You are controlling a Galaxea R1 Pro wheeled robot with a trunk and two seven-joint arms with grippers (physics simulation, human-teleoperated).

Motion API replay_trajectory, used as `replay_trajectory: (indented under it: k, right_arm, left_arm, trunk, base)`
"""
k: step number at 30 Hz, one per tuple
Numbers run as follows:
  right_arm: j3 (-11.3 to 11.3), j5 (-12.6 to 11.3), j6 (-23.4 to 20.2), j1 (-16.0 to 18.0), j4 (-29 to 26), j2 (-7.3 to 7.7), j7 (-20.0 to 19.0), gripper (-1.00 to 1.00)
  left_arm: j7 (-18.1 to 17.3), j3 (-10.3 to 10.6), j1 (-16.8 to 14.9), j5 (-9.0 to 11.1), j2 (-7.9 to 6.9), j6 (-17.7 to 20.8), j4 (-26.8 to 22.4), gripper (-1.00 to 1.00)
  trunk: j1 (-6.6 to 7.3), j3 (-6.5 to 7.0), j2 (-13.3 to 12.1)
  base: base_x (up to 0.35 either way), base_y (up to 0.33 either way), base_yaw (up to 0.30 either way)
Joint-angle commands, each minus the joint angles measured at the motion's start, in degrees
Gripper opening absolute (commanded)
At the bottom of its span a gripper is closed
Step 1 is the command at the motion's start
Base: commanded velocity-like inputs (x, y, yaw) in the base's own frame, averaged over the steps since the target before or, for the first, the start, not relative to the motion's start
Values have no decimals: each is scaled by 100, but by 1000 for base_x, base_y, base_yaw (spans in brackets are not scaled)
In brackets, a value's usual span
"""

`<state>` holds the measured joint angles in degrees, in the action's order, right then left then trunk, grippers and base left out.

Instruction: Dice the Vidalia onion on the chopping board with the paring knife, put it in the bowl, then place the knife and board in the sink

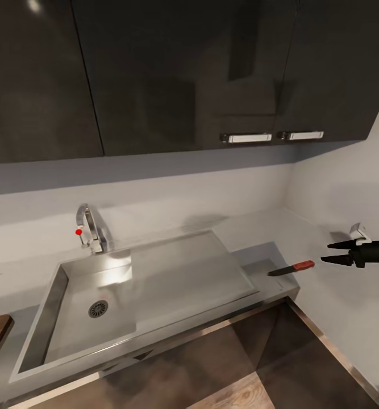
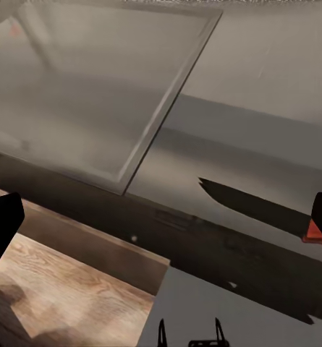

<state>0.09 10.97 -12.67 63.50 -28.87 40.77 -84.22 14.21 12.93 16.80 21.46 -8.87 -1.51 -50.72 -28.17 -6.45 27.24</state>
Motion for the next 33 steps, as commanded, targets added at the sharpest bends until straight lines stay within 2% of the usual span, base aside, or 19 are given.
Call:
replay_trajectory:
  k: [1, 11, 33]
  right_arm:
    - [0, 20, -60, 5, -3, 1, -25, 100]
    - [0, 20, -60, 8, -4, 1, -25, 100]
    - [1, 20, -60, 7, -2, -5, -25, 100]
  left_arm:
    - [47, 34, -1, 58, -9, -16, -9, 100]
    - [47, 31, -1, 58, -9, -16, -14, 100]
    - [47, 25, -2, 59, -9, -16, -73, 100]
  trunk:
    - [19, 8, -31]
    - [239, 187, -432]
    - [239, 187, -432]
  base:
    - [0, 0, 0]
    - [0, 0, 0]
    - [0, 0, 0]
